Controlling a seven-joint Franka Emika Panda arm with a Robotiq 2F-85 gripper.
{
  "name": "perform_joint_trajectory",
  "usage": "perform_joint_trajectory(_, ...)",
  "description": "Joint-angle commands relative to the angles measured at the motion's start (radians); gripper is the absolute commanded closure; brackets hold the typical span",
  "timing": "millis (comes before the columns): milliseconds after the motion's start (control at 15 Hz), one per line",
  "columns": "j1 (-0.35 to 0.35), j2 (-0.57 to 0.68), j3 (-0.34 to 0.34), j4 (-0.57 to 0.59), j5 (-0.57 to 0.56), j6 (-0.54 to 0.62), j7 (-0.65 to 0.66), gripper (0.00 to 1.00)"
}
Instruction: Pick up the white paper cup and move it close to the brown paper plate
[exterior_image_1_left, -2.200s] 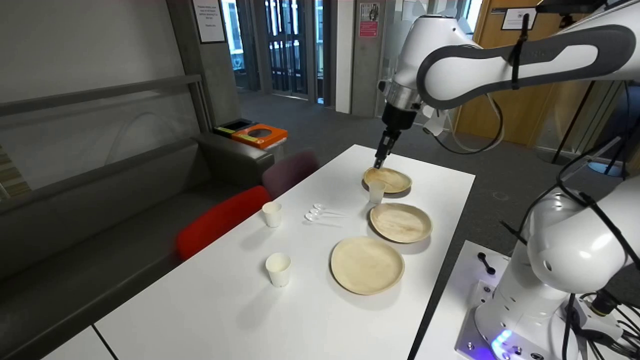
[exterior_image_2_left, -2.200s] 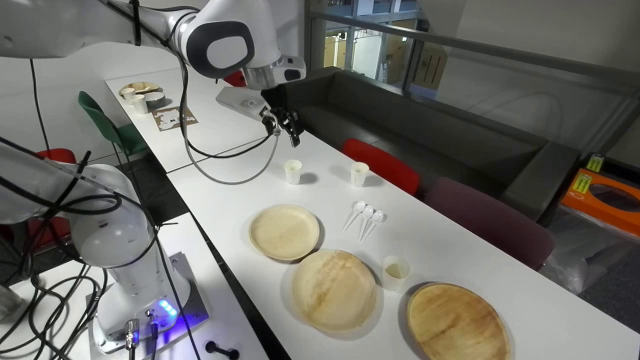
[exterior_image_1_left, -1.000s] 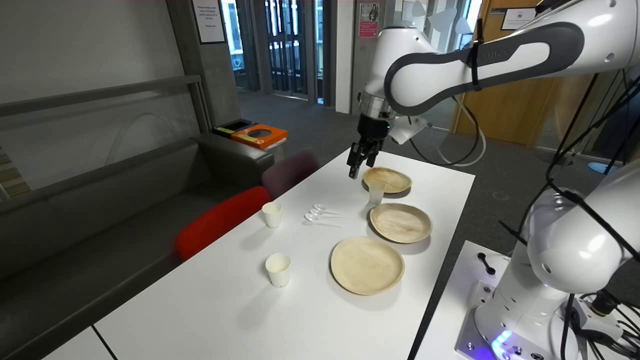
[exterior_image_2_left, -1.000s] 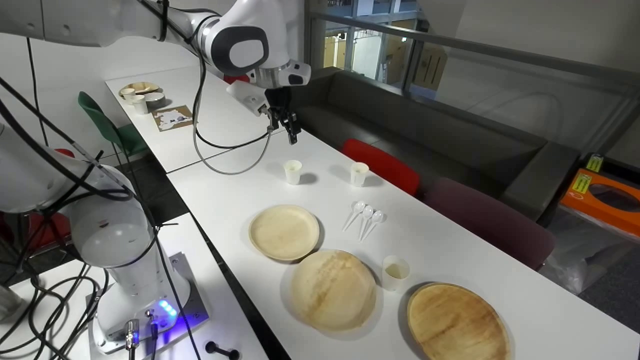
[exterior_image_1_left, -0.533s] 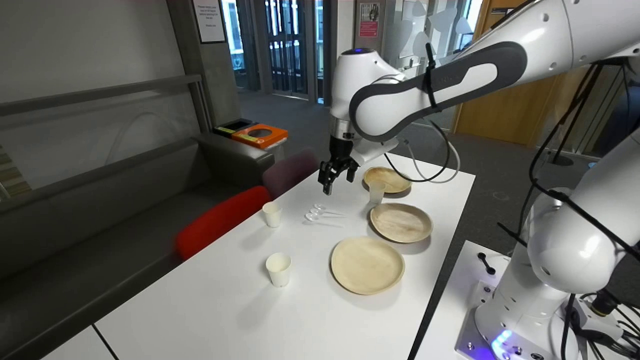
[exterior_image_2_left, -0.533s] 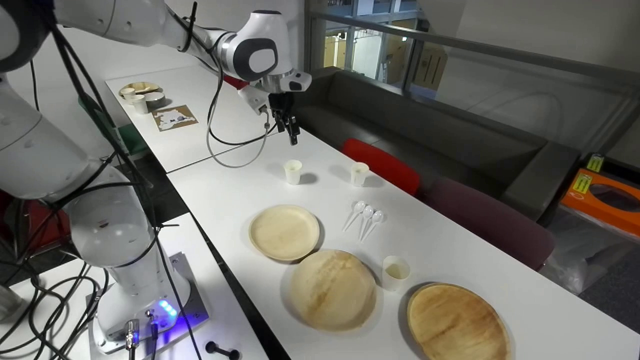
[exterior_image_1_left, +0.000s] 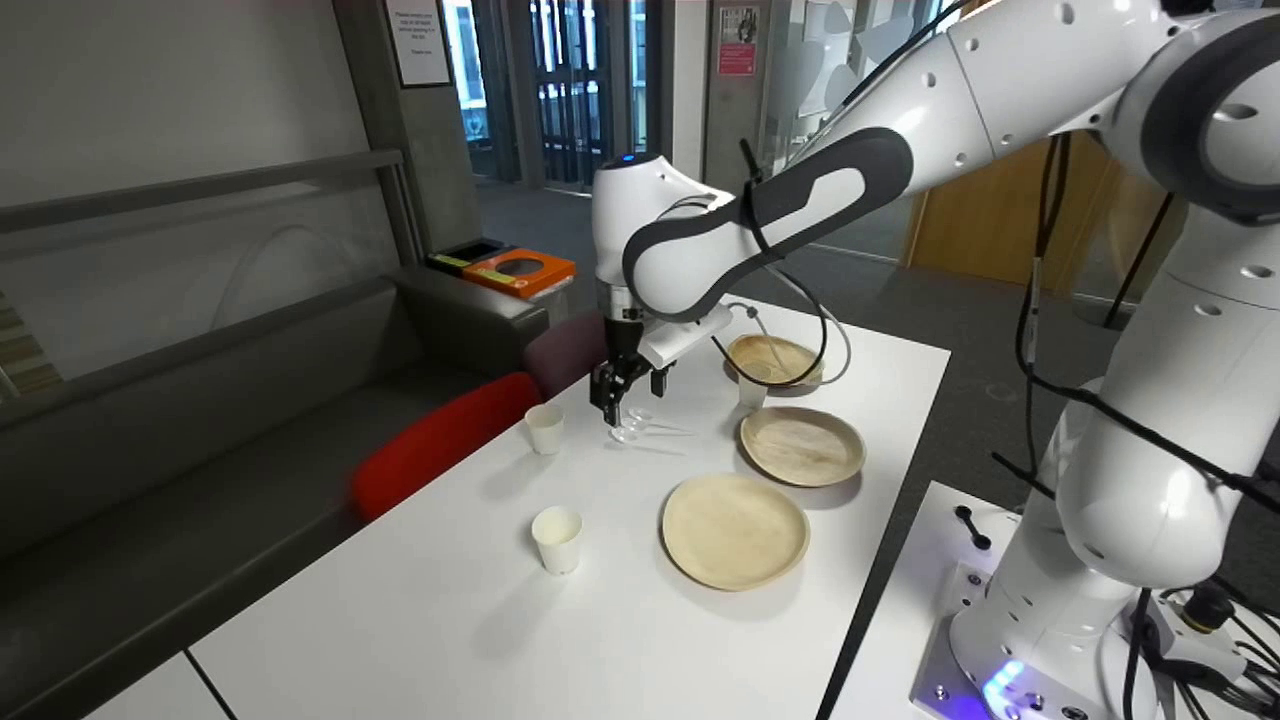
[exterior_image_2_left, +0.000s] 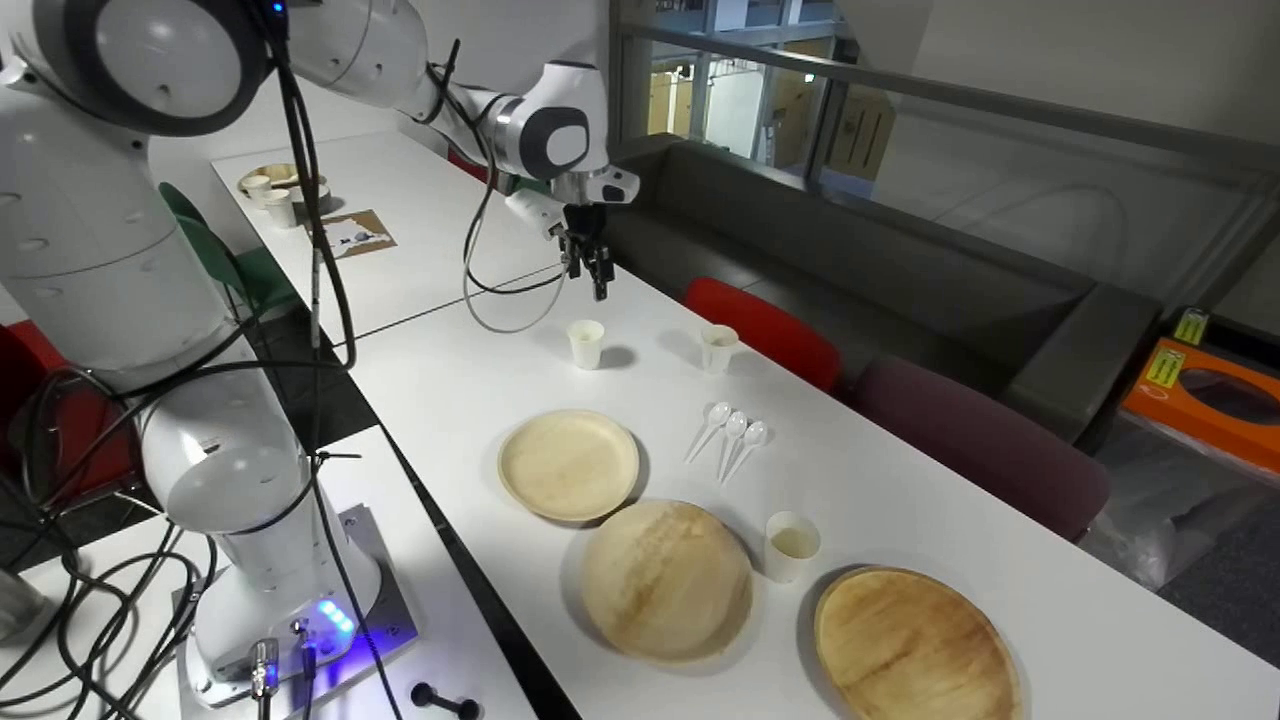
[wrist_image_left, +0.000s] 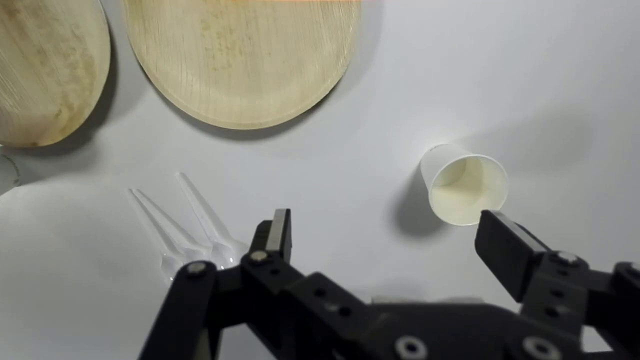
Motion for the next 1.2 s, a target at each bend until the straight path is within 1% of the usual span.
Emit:
perform_joint_trajectory(0,0.017,0.111,-0.028,0.089,0.011,0.023,-0.094,0.00)
perform_joint_trajectory(133,0.017,0.138,-0.032,0.101,0.033,0.026,-0.175,0.00)
perform_joint_trajectory(200,0.024,0.110,-0.036,0.067,0.012,0.018,-0.107,0.00)
perform_joint_trajectory(333,0.026,0.130,-0.040,0.071,0.014,0.018,-0.115,0.00)
perform_joint_trajectory(800,0.032,0.130,-0.042,0.071,0.013,0.018,-0.114,0.00)
perform_joint_trajectory(1000,0.038,0.163,-0.046,0.133,-0.007,-0.026,-0.096,0.00)
perform_joint_trajectory(1133,0.045,0.219,-0.048,0.211,-0.025,-0.056,-0.088,0.00)
